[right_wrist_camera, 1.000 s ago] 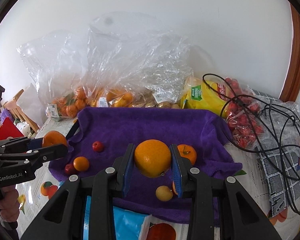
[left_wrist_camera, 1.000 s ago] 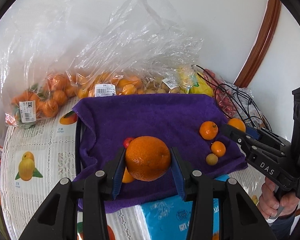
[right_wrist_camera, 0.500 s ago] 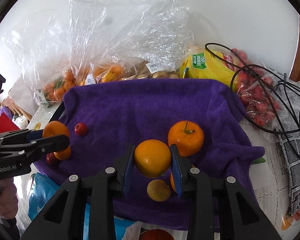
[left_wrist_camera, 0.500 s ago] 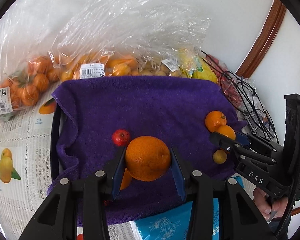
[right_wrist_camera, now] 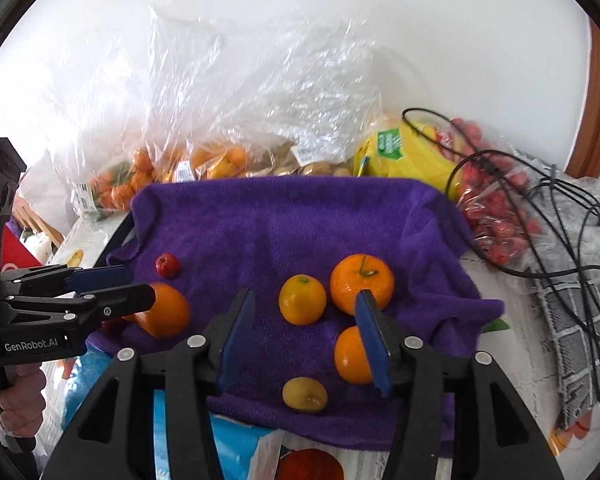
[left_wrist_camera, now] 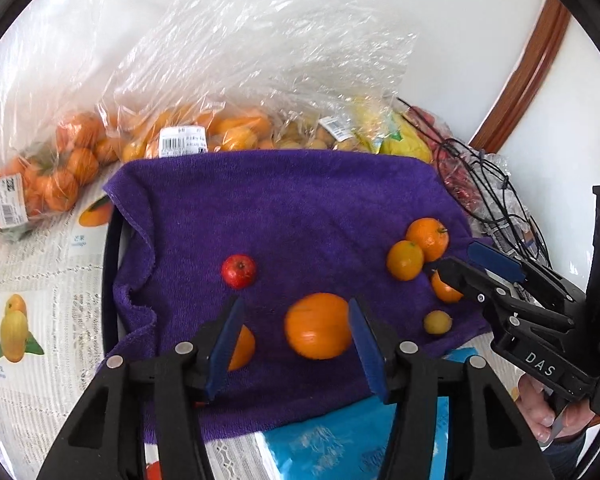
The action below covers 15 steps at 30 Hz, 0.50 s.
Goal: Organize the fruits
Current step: 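Lower both oranges onto the towel and open both grippers, then withdraw both grippers from the towel toward the last loose fruit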
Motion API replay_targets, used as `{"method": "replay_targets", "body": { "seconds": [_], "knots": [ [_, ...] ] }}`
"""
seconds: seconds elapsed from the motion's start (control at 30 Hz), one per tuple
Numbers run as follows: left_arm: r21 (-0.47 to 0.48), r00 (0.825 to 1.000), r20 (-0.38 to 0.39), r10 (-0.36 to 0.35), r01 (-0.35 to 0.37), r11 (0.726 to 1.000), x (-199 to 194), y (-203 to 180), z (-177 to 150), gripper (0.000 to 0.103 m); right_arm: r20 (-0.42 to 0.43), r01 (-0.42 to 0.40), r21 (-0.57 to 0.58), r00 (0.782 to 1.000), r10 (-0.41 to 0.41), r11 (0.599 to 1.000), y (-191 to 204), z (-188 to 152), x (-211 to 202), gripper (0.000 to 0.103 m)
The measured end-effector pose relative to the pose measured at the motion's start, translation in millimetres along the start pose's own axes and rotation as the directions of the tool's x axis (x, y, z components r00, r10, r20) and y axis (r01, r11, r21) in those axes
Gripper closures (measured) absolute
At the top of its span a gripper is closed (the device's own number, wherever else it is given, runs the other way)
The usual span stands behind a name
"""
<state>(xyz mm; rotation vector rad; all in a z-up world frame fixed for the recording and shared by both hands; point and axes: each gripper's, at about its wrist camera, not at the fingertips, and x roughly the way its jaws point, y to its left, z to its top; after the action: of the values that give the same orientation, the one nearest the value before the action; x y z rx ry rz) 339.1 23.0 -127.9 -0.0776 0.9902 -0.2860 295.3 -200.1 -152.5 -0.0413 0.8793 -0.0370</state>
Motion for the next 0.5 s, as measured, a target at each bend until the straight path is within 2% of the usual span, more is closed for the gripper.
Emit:
{"method": "replay_targets", "body": {
  "seconds": [0.27, 0.4, 0.5],
  "knots": [
    [0.032, 0.996, 0.052, 0.077, -0.079, 0.996, -36.9, -17.4, -17.6, 0.044, 0.022, 0.060, 0.024, 0.998, -0.061, 0.998, 1.5, -15.7, -40.6, 0.026],
    [0.029, 0.990, 0.084, 0.110, -0.113, 0.993, -59.0, -25.4, -32.6, 0.032, 0.036, 0.136, 0.032, 0.990, -0.138, 0.990, 5.7, -28.2, -68.9, 0.011],
    [0.030, 0.983, 0.105, 0.151, -0.155, 0.987, -74.1, -31.9, -46.9, 0.028, 0.062, 0.149, 0.033, 0.987, -0.151, 0.988, 8.7, -38.0, -86.4, 0.011]
  ]
}}
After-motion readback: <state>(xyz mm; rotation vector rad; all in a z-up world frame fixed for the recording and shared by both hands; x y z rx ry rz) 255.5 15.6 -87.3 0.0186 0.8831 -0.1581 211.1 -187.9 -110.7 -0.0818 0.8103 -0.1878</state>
